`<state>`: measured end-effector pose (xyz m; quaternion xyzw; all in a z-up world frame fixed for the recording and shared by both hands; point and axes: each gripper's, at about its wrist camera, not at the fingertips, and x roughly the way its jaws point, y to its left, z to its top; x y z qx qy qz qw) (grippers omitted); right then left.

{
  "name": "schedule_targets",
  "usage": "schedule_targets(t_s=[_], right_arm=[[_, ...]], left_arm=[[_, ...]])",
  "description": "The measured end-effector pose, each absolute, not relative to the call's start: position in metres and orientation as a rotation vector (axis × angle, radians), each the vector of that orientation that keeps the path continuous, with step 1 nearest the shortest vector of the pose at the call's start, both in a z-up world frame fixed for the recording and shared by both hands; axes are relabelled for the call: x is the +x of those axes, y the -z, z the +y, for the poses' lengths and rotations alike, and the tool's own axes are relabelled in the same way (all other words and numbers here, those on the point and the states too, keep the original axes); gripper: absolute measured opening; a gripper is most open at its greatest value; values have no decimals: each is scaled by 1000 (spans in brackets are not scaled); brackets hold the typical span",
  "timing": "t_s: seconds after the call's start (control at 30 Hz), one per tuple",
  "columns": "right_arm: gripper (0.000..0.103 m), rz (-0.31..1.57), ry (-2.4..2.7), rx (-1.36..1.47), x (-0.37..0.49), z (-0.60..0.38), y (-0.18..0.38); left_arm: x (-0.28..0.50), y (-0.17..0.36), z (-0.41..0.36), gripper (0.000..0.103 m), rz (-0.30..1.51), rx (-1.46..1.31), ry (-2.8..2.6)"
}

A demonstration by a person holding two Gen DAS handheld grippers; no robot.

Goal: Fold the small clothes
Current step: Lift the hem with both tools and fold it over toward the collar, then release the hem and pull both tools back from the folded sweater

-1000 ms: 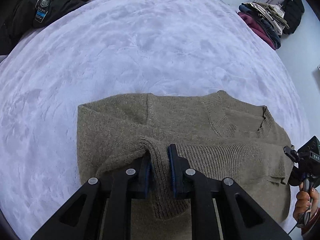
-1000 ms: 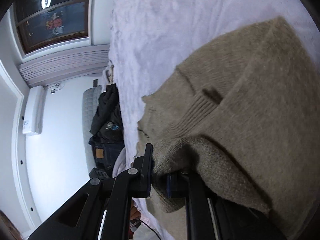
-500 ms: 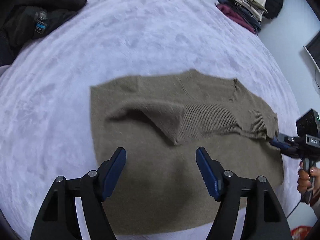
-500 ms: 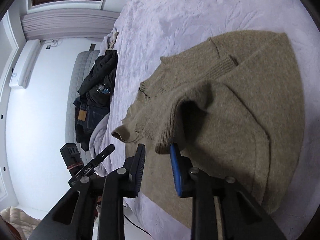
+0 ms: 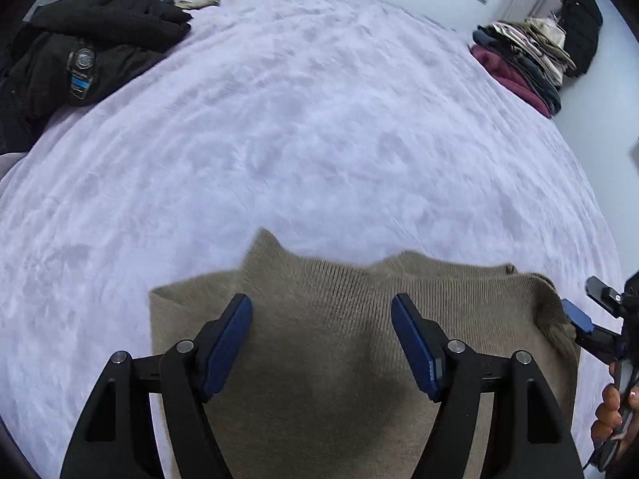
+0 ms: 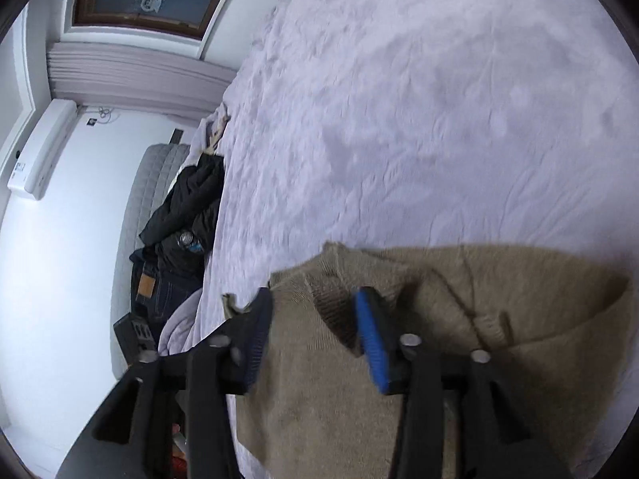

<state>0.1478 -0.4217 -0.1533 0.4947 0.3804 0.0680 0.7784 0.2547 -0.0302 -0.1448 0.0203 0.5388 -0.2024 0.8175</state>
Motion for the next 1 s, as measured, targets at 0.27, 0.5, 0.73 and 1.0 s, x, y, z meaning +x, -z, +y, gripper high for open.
schedule_targets(t_s=[0.27,0.5,0.73,1.0], right_arm=[[64,895,-236,933,119,-406,127],[64,935,-60,837,121,-413,153],[64,903,129,909,83,-452,145],[64,991,-286,939,29,-352,125]], left_arm=[[215,153,7,73,1208,213,419],[183,190,34,73,1294,212,325],[170,179,76,73,1341,183,345],[134,186,106,73,1423,132,510]])
